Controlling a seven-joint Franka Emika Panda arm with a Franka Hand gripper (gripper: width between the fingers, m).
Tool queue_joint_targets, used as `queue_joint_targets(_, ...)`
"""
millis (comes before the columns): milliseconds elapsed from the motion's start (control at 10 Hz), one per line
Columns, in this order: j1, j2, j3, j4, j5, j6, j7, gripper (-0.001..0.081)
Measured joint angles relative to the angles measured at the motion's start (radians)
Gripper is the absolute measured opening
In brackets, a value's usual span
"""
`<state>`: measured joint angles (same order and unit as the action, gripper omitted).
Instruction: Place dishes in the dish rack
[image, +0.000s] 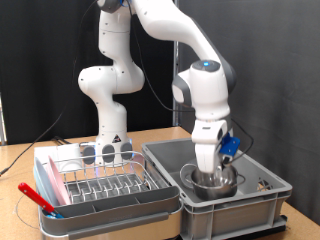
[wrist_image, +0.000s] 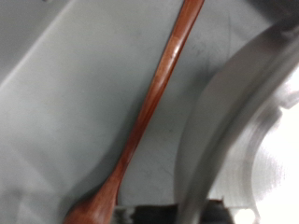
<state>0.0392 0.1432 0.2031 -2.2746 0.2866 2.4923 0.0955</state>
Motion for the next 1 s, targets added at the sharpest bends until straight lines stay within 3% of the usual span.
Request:
queue_joint_targets(300,-0.017,-0.092,-0.007,0.011,0.006,-0.071,-0.006,0.0003)
queue_joint_targets(600,-0.034,-0.172,-0.023,0.037,-0.049,-0.185,0.046,0.0003)
queue_joint_targets(900,-0.041,-0.186,-0.024,0.034,-0.064,-0.237,0.064,0.0003)
queue_joint_targets(1000,-0.046,-0.190,-0.031,0.034,-0.066,-0.331,0.064,0.0003)
